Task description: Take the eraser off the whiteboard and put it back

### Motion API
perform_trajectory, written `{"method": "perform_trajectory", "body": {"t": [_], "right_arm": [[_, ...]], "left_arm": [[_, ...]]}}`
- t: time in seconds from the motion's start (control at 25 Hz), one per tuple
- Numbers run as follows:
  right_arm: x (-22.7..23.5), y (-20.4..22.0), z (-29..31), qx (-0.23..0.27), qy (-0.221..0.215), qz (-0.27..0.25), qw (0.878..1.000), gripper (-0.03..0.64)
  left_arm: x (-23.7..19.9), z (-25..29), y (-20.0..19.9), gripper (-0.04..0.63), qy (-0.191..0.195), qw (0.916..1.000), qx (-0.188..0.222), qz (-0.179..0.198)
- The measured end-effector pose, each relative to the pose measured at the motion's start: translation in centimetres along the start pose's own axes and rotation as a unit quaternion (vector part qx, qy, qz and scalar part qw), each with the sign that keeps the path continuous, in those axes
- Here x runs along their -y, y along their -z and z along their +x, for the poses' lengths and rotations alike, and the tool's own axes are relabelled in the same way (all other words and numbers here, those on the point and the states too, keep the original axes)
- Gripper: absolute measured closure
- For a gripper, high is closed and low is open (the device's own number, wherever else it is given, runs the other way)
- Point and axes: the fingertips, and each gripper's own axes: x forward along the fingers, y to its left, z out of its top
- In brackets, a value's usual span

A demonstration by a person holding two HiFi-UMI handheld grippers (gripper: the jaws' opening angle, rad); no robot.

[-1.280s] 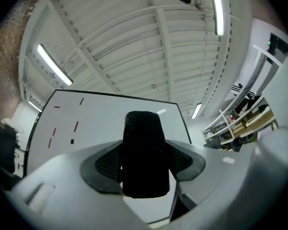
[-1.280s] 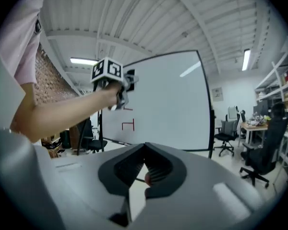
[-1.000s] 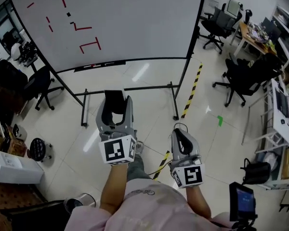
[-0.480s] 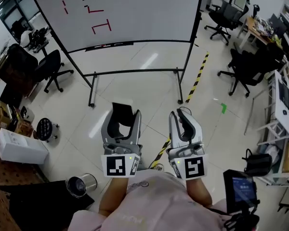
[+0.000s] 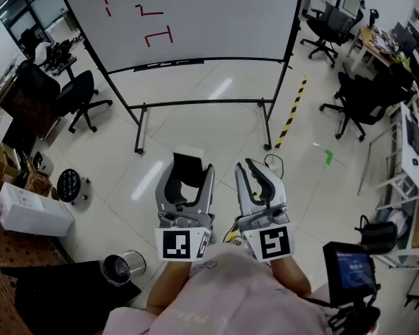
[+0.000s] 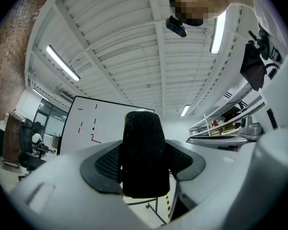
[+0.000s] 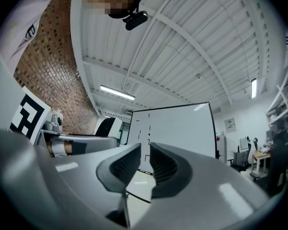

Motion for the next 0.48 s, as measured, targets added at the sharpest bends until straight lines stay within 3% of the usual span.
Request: {"method": "perform_trajectory", "body": {"t": [0.2,0.48], "right_arm": [[-1.2,0.4,0.4,-0.010,-0.008,-0.005,1.000,0.566],[-0.2,0.3,0.0,-0.012,0.009,0.000,1.000,0.568]], "left_arm": [[-0.5,-0.4,0.5,0.325,0.006,0.9999,-0.006,-0.006],[1.0,0.4,0.7,0.328,0.024,0.9986,-0.034,0.032]]}}
